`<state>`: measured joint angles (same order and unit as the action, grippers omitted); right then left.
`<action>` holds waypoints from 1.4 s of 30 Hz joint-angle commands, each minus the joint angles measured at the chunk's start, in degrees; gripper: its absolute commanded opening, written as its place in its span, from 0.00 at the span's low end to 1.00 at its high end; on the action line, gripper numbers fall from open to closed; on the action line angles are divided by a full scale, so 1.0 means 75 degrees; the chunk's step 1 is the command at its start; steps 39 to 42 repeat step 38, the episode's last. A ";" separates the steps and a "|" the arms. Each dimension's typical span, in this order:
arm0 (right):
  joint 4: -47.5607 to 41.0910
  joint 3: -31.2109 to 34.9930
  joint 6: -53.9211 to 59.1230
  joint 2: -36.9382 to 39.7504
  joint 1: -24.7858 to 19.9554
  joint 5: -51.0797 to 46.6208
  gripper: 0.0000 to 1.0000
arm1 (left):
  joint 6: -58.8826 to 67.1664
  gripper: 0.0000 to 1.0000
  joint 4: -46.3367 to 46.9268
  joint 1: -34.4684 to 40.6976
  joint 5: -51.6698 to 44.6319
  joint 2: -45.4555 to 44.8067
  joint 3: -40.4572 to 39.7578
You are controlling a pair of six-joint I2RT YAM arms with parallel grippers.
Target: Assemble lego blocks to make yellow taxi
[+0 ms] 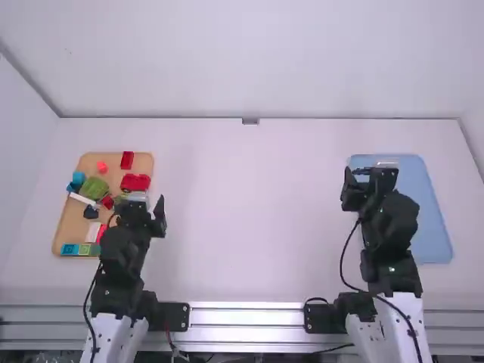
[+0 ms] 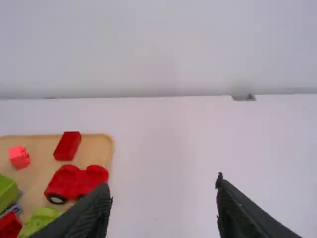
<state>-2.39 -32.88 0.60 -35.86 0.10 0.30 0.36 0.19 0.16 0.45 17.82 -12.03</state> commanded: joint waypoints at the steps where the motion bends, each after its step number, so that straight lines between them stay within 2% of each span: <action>1: 0.0319 0.0478 -0.0080 0.0487 -0.0013 -0.0039 0.50 | -0.0048 0.48 -0.0025 -0.0022 -0.0060 -0.0486 0.0448; 8: 0.0319 0.1723 -0.0080 0.1732 -0.0013 -0.0039 0.34 | -0.0048 0.33 -0.0025 -0.0022 -0.0060 -0.1622 0.1585; 13: 0.0319 0.2539 -0.0080 0.2548 -0.0013 -0.0039 0.23 | -0.0048 0.24 -0.0025 -0.0022 -0.0060 -0.2323 0.1604; 26: 0.0319 0.4072 -0.0080 0.4081 -0.0013 -0.0039 0.03 | -0.0048 0.06 -0.0025 -0.0022 -0.0060 -0.2377 0.1604; 33: 0.0319 0.4385 -0.0080 0.4613 -0.0013 -0.0039 0.00 | -0.0048 0.00 -0.0025 -0.0022 -0.0060 -0.2377 0.1604; 42: 0.0319 0.4385 -0.0080 0.4781 -0.0013 -0.0039 0.00 | -0.0048 0.00 -0.0025 -0.0022 -0.0060 -0.2377 0.1604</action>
